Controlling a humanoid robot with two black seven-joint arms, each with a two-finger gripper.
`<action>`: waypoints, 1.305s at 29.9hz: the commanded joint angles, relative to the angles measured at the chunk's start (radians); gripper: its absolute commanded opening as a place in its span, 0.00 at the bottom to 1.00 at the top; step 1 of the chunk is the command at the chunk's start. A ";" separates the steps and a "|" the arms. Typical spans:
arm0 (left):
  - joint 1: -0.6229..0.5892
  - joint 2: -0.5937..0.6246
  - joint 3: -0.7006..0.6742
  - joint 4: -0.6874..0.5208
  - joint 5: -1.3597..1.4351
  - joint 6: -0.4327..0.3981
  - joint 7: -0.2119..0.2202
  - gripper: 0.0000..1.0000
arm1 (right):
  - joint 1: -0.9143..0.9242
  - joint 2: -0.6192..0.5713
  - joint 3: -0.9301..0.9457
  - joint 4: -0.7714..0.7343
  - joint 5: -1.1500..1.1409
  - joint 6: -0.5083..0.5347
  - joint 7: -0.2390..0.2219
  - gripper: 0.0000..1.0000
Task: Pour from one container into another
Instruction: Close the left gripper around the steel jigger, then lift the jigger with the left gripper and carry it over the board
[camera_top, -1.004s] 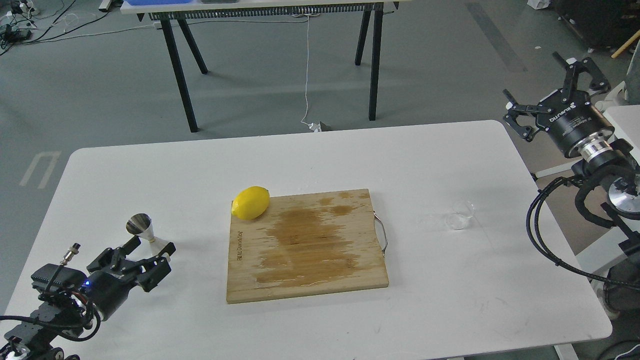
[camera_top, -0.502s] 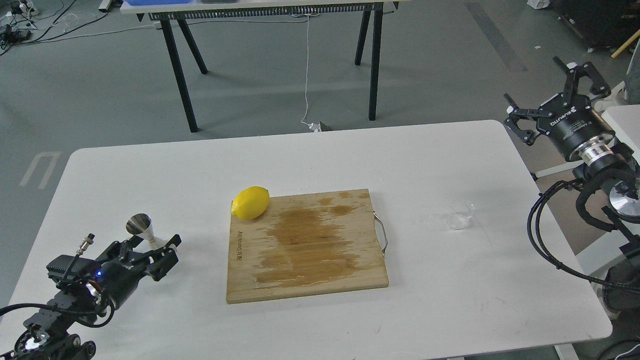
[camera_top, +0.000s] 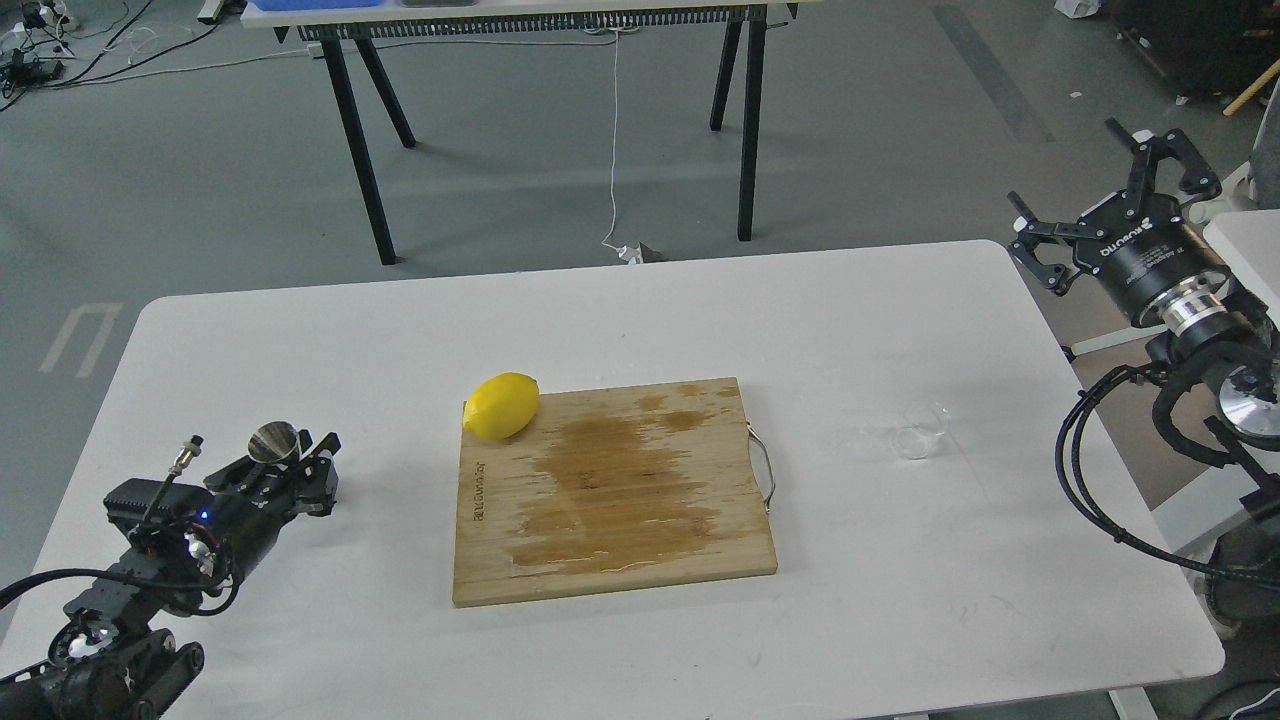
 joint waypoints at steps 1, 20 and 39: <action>-0.022 0.005 0.001 -0.004 0.001 0.000 0.000 0.04 | -0.003 0.002 0.001 0.000 0.000 0.000 0.000 0.99; -0.245 0.114 0.004 -0.283 -0.004 0.000 0.000 0.04 | -0.006 0.003 0.011 -0.008 -0.002 0.000 0.000 0.99; -0.190 -0.327 0.156 -0.477 0.207 0.000 0.000 0.05 | 0.017 -0.011 -0.009 -0.026 -0.003 0.000 0.000 0.99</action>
